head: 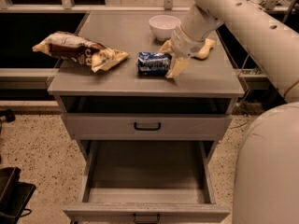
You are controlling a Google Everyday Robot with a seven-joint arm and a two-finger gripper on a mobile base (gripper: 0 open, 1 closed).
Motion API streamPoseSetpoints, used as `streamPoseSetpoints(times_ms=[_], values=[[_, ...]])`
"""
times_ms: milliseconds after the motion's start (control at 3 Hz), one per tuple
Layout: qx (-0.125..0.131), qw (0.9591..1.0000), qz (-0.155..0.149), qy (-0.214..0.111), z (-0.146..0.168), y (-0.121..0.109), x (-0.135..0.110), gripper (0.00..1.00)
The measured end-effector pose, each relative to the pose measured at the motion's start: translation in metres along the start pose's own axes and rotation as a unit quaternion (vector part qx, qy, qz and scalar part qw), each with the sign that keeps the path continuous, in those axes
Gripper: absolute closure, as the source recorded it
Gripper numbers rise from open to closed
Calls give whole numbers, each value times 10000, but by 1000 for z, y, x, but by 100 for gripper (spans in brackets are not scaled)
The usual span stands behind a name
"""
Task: Pick pepsi can from middle drawer and place on counter
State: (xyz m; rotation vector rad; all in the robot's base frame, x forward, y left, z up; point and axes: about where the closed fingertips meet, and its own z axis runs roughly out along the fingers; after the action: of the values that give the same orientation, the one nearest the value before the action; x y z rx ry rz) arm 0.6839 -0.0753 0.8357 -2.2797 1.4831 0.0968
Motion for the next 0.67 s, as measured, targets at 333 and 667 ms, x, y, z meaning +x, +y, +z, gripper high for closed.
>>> streamPoseSetpoints(times_ms=[333, 667], values=[[-16, 10000, 2, -1, -2, 0, -1, 66], [-17, 10000, 2, -1, -2, 0, -1, 43]])
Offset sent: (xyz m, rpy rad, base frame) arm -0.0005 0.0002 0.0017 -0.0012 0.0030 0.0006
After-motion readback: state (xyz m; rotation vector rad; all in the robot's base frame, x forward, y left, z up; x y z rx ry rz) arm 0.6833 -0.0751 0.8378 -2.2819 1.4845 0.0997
